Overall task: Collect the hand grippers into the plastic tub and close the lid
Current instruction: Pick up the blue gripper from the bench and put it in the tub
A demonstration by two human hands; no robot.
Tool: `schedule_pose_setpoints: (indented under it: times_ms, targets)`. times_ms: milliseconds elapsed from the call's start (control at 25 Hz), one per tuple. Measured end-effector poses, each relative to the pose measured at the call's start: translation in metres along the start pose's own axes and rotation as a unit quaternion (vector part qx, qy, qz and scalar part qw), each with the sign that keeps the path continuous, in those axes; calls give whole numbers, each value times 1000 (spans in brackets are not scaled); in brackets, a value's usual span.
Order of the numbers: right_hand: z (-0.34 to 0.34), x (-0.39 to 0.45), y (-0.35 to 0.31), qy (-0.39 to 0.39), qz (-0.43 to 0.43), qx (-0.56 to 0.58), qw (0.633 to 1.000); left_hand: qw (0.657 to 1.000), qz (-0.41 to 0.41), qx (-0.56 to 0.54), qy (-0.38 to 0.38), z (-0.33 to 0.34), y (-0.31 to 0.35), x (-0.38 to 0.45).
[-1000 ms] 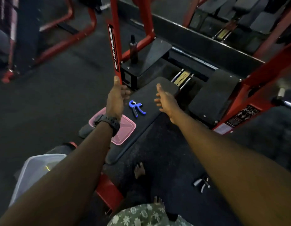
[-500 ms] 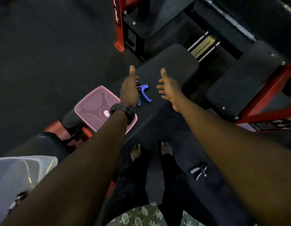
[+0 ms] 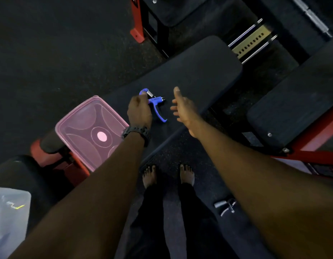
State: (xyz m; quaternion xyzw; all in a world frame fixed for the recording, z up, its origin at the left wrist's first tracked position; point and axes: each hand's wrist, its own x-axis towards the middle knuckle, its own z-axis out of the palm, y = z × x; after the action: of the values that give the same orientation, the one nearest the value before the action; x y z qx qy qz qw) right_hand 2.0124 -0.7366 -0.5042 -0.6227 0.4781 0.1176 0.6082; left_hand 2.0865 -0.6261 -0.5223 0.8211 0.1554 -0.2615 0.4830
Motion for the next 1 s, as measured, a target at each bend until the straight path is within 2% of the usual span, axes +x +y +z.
schedule_pose_setpoints:
  times_ms: [80,160,320,520,760,920,1000]
  targets:
    - [-2,9,2,-5,-2,7,1000,991,27,126,24,7,-5,17]
    - [-2,15,4,-16,-3,15,1000,973,21,231,21,14,-11,28]
    - [2,25,11,-23,-6,4,1000,957,-38,287,-11,26,-22,30]
    - [5,24,16,-23,-19,-5,1000,963,-40,266,-5,23,-32,41]
    - [-4,3,-10,23,-53,-4,998,979,-38,201,-20,5,2,20]
    - [2,-32,-65,45,-136,11,990,994,26,93,47,-43,48,-21]
    - [13,-56,-105,45,-175,58,982,993,55,24,99,-88,80,-50]
